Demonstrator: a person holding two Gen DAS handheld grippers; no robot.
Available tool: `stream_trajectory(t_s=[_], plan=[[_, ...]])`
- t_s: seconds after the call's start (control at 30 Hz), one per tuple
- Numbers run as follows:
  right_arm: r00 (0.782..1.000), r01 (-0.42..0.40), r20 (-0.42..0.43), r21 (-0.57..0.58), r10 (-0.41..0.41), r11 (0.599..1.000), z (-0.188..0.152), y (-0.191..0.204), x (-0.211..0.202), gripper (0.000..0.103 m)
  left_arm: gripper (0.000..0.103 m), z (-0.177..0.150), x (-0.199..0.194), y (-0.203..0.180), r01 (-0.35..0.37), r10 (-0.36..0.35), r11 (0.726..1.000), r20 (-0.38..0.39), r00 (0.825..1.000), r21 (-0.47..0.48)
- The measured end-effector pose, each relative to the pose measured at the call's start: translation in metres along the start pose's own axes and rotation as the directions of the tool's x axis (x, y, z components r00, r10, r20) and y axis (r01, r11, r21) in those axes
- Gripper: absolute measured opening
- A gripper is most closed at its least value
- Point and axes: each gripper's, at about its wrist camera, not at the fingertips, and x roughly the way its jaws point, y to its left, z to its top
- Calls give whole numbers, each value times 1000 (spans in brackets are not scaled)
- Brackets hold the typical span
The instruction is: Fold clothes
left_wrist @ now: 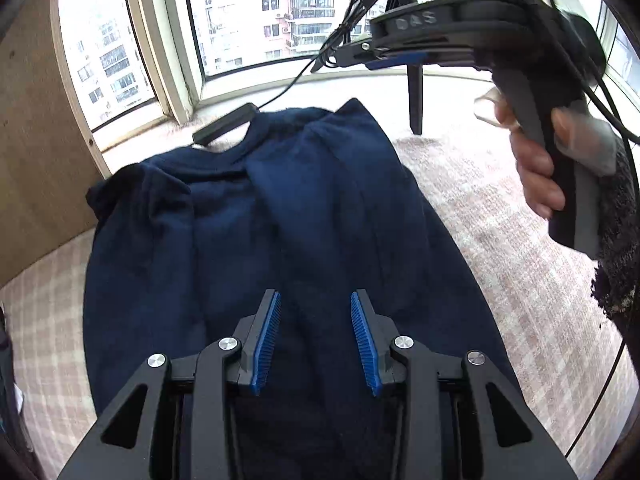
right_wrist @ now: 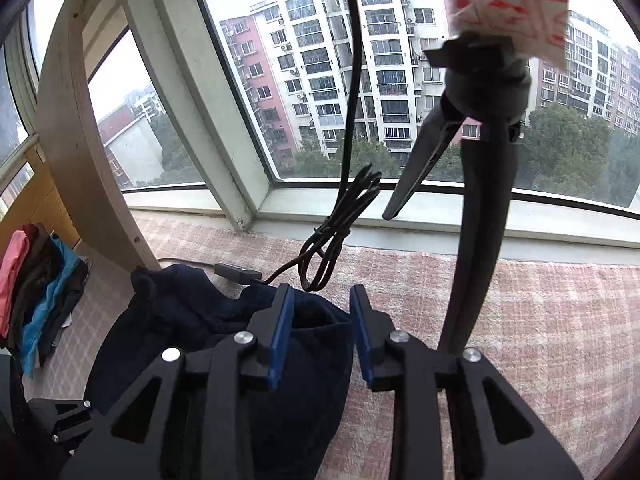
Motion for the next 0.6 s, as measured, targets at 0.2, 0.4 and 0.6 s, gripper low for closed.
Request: stream_trajectory(t_s=[0.2,0.4,0.6], plan=[[993,-60,-97,44,64,997,-54,-7,-21,44,42,45,25,34,26,-25,994,3,1000,-106],[982,-60,-181,12,61,998,-90,-1,-10,44,5,56,57,46,99,-104,978,-20,994,-185],[984,-27,-178,12,28,1000,-83,-7,-2,42,3,58,46,51,44,-31,979,66,997,-199]])
